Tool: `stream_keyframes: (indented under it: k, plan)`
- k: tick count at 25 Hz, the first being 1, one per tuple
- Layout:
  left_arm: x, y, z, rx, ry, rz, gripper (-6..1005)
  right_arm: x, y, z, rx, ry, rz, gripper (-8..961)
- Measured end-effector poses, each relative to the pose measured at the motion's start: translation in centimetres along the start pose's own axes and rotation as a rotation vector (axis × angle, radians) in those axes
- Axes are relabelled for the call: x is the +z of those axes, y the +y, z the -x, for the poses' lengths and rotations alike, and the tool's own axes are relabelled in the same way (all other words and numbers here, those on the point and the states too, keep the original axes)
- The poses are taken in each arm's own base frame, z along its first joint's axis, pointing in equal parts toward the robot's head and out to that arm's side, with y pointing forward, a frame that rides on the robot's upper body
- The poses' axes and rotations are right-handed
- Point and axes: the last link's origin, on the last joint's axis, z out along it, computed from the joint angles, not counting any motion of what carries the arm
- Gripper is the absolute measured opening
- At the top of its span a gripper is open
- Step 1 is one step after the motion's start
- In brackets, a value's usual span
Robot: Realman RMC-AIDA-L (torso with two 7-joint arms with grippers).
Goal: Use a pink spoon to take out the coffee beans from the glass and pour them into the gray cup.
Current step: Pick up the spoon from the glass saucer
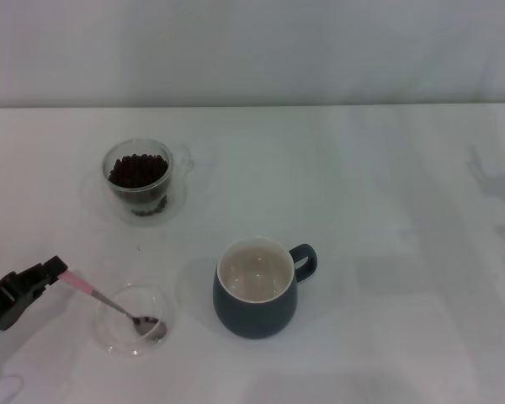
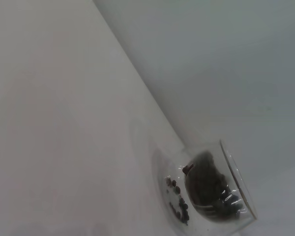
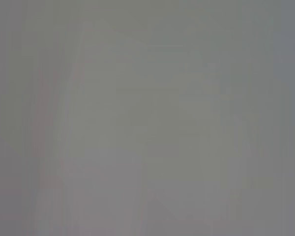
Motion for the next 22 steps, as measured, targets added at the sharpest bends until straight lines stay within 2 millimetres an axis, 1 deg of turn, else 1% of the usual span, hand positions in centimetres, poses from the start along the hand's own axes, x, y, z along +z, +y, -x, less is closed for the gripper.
stream_keyframes:
  k: [2,8,14,18,22]
  plan:
    - [0.0,0.0,0.0,0.000,0.001,0.000,212,0.0,0.0,0.0,0.002,0.001,-0.002,858]
    - [0.0,0.1,-0.1,0.004,-0.004,0.007,127,-0.1,0.0,0.0,0.003,0.002,-0.001,858]
    - [-0.4,0.8,-0.2,0.007,0.003,0.057,127,-0.1,0.1,-0.1,0.007,0.004,0.000,857]
    - [-1.4,1.3,-0.9,0.007,0.036,0.107,128,-0.1,0.1,-0.1,0.010,0.006,-0.003,857]
    - [-2.5,1.2,-1.9,-0.013,0.057,0.117,128,-0.2,0.1,-0.1,0.014,0.007,-0.005,857]
